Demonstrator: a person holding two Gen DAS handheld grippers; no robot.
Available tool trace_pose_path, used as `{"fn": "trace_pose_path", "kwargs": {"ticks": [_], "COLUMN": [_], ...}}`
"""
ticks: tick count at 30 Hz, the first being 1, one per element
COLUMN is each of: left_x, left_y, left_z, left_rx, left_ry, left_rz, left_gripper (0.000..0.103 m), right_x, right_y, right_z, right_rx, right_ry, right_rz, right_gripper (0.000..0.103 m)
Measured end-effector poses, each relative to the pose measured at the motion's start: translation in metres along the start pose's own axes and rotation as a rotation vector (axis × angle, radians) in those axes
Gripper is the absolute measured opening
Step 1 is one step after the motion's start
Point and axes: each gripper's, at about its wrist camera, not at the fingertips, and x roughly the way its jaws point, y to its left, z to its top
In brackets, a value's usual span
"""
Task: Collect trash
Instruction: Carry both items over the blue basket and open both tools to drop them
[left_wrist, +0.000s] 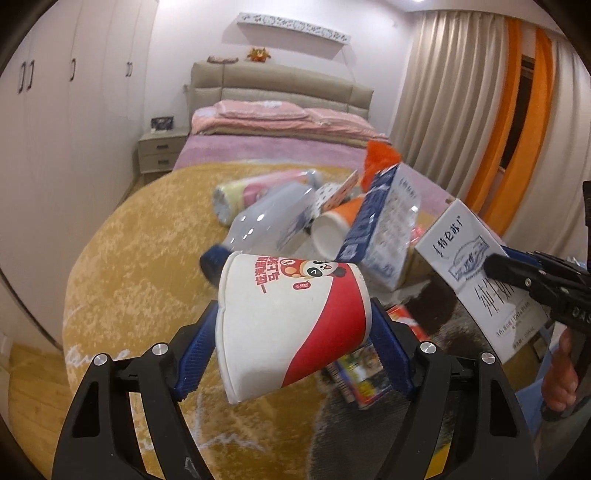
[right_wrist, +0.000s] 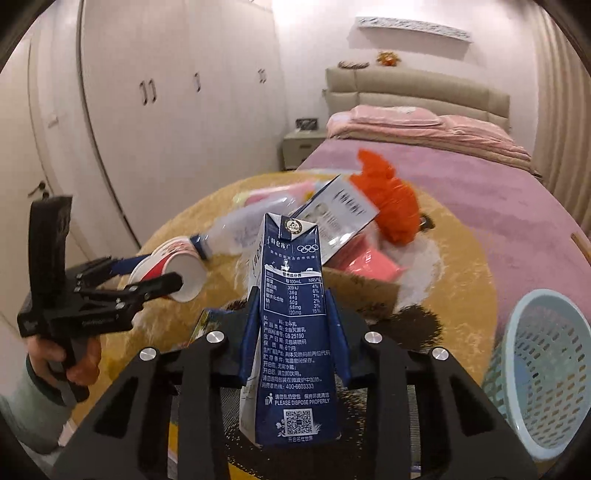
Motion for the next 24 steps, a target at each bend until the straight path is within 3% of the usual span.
{"fn": "trace_pose_path", "kwargs": {"ticks": [8, 12, 19, 24], "left_x": [-0.005, 0.01, 0.056, 0.09], "left_y": [-0.054, -0.093, -0.177, -0.234], "left_z": [0.032, 0.045, 0.061, 0.063], "left_rx": [0.102, 0.159, 0.25, 0.299], "left_ry": [-0.066, -0.069, 0.018, 0.083], "left_rz": [-0.08, -0.144, -0.319, -0.389], "left_gripper": [0.075, 0.075, 0.075, 0.075], "right_x": [-0.041, -0.053, -0.072, -0.071], "right_y": [-0.049, -0.087, -0.159, -0.216], "right_z": [0.009, 0.004, -0.021, -0.044], "right_rx": [0.132, 0.218, 0.369, 0.496], "right_ry": [-0.111, -0.115, -0.087, -0.04], "right_rz": [-0.173, -0.275, -0.437, -0.54], "right_gripper": [0.031, 0.031, 0.031, 0.031]}}
